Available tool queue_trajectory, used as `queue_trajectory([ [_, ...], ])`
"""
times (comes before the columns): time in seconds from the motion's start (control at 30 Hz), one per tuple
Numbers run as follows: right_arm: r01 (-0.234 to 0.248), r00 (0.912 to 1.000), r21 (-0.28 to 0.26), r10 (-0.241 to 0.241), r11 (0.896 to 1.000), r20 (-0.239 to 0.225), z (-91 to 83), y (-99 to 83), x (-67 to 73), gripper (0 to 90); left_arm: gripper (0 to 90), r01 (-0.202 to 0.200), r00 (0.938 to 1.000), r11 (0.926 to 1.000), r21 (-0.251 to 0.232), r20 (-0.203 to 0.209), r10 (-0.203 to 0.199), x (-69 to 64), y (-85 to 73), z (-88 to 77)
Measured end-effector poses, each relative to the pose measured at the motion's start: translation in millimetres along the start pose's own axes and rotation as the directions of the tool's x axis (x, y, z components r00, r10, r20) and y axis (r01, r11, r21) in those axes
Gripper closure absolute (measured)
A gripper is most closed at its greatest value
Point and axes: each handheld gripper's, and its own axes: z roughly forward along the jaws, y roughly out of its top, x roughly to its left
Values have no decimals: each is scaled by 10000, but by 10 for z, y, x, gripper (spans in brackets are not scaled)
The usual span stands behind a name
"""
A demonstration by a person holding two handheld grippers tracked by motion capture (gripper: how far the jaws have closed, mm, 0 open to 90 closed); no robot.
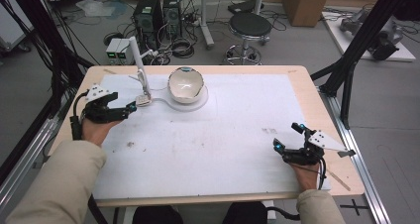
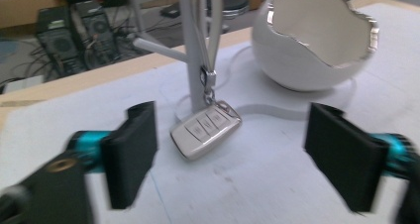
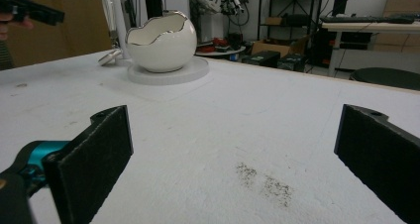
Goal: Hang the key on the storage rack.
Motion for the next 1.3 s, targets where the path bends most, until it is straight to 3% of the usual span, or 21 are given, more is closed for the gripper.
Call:
queue_trajectory([
  [0.13,71,10000,45,-71,10000,5,3,1,6,6,20,-97,9988,9985,-534,474,122,-34,-107,-161],
  [0.33,99,9999,110,-99,9999,-45,3,1,9,6,17,-310,9903,9862,-1624,1290,523,-153,-219,-335],
  [0.43,151,9999,100,-151,9998,-68,10,3,3,6,17,-77,9863,9776,-2105,1597,421,-186,-320,-394],
  [0.5,120,9999,114,-119,9999,-99,10,3,8,7,17,-126,9859,9767,-2143,1602,479,-209,-395,-427],
  [0.67,103,9999,111,-102,9999,-85,8,3,1,6,17,-44,9864,9666,-2563,1574,462,-274,-598,-526],
  [0.73,175,9998,90,-174,9998,-96,11,2,-1,6,17,-192,9878,9644,-2636,1439,590,-303,-690,-568],
  [0.9,148,9999,94,-147,9998,-78,11,2,3,6,17,71,9921,9519,-3062,1217,317,-353,-897,-649],
  [0.97,132,9999,121,-132,9998,-70,11,2,10,6,17,62,9922,9502,-3116,1200,329,-364,-954,-677],
  [1.17,189,9998,145,-188,9997,-96,13,2,15,7,17,109,9923,9303,-3666,1189,353,-364,-1008,-725],
  [1.3,243,9997,164,-243,9996,-52,14,2,18,7,17,87,9927,9283,-3717,1147,367,-369,-1015,-729],
])
